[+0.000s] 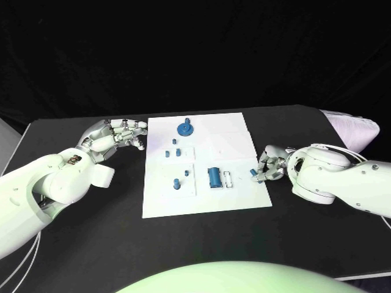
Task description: Assemble the parts on the task board
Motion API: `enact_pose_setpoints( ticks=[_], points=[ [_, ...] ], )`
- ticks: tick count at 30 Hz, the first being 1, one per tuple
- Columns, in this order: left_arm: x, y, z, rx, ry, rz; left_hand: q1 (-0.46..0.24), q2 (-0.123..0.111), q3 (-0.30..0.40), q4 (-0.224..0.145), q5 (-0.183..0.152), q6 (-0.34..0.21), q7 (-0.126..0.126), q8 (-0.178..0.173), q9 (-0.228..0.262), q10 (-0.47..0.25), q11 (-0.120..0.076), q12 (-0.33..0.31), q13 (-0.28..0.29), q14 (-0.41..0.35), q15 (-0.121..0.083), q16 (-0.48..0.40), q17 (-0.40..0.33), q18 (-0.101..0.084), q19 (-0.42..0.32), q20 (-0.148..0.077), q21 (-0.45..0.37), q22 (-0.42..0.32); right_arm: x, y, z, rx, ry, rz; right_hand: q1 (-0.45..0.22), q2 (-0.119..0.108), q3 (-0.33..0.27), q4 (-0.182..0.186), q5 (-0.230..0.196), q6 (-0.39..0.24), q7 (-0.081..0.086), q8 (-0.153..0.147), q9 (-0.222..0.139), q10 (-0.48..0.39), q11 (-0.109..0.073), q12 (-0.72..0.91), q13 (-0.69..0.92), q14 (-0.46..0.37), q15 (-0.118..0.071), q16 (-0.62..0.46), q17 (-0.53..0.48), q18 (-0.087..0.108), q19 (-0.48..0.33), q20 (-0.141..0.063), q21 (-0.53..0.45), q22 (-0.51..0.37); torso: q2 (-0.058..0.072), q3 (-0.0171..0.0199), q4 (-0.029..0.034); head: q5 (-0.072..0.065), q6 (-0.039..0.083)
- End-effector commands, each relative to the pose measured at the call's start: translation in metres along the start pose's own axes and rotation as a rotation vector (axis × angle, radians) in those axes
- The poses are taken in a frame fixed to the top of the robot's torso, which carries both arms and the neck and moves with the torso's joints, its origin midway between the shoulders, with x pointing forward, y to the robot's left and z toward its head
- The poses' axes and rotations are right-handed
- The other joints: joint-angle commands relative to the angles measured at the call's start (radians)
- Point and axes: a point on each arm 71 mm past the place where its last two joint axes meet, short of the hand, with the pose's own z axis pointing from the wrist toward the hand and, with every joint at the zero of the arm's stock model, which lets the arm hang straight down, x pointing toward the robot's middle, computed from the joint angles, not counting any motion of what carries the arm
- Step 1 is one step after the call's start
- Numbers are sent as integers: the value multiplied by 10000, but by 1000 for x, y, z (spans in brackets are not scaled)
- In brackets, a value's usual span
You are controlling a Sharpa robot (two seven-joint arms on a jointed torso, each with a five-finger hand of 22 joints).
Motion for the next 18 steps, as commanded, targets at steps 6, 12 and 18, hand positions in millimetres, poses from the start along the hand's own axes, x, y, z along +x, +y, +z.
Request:
enact_pose_setpoints(
  ticks=[6,12,18],
  points=[
    [2,0,0,48,184,-50,-25,22,36,47,-19,-73,-4,61,12,-37,1,57,0,-56,18,-44,14,65,69,-3,-35,-17,7,0,0,87,-18,-223,387,-875,3206,-255,1587,108,18,-410,-432,848,-40,-45,2389,946,-38,5,2191,-109,1008,20,-43,2564,-8,-18,4,11,5],
    [2,0,-1,26,185,-47,-26,19,43,50,-19,-77,-2,64,13,-42,2,66,-1,-57,19,-45,16,64,76,-4,-43,-22,7,0,-1,104,-47,-29,-329,-1129,4545,-814,1766,23,8,-191,-186,854,-14,-47,2392,951,-14,12,2210,-112,1011,9,-30,2571,-6,-14,-2,36,28],
    [1,1,-1,1,195,-46,-26,19,43,50,-19,-77,-2,64,13,-42,2,66,-1,-57,19,-45,16,64,76,-4,-43,-22,6,4,-6,65,261,755,-900,-1264,4967,-1072,1945,-52,10,-103,-70,861,-7,-38,2399,954,-22,19,2226,-114,1012,17,-21,2575,-6,-15,-3,58,34]
  ],
)
